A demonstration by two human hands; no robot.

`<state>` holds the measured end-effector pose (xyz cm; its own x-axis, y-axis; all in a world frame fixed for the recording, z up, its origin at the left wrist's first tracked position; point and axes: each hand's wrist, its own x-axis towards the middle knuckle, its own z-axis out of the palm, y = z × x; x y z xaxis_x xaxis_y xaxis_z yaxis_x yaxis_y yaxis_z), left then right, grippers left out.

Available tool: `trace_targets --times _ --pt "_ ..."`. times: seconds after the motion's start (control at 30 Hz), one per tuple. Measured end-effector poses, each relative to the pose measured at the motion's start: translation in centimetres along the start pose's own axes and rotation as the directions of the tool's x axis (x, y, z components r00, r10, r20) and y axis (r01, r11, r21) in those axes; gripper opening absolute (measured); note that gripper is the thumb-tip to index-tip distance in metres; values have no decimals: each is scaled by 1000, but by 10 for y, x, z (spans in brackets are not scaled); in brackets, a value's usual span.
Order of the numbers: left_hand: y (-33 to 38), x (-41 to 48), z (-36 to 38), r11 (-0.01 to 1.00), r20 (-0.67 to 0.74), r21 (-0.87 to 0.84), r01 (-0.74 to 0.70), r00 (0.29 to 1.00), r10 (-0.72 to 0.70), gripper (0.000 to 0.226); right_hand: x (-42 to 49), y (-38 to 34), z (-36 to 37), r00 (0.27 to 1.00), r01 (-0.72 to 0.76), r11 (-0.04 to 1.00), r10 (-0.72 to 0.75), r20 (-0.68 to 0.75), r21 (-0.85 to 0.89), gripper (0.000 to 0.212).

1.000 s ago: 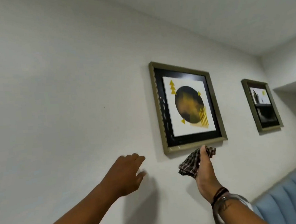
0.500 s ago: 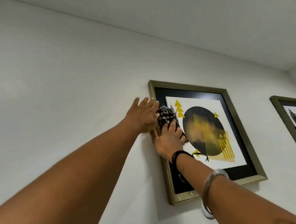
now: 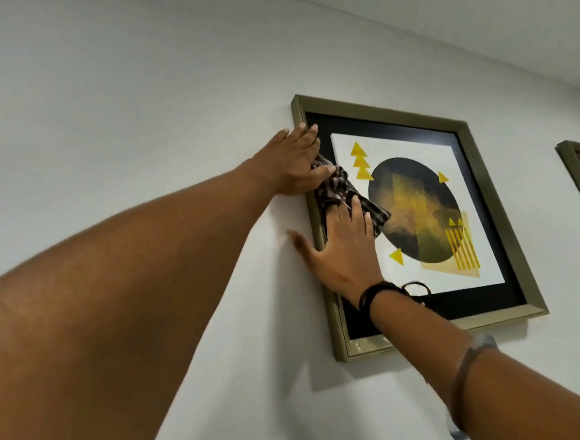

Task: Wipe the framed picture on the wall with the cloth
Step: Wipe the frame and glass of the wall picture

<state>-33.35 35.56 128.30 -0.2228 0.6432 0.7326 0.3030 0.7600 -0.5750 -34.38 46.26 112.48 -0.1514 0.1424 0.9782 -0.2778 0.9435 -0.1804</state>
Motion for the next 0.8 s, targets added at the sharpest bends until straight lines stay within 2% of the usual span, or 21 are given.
trace_targets --times 0.07,0.2,0.43,0.53,0.7,0.8 --pt "-2 -1 -4 1000 27 -6 -8 1000 9 76 -27 5 0 1000 12 1000 -12 15 24 94" --pt "-2 -2 -4 992 78 122 -33 997 23 78 -58 20 -4 995 23 999 -26 93 28 83" --pt "6 -9 -1 999 79 54 1 997 -5 73 15 12 -22 990 32 996 -42 132 79 81" --pt "9 -13 -1 998 61 64 14 998 -17 76 20 7 -21 991 33 996 -43 128 79 82" --pt "15 -20 2 996 73 87 8 997 -14 80 -41 13 -14 993 13 991 -28 111 132 87" --pt "20 -24 3 993 105 121 13 994 -26 98 -83 18 -15 991 21 990 -39 131 138 85"
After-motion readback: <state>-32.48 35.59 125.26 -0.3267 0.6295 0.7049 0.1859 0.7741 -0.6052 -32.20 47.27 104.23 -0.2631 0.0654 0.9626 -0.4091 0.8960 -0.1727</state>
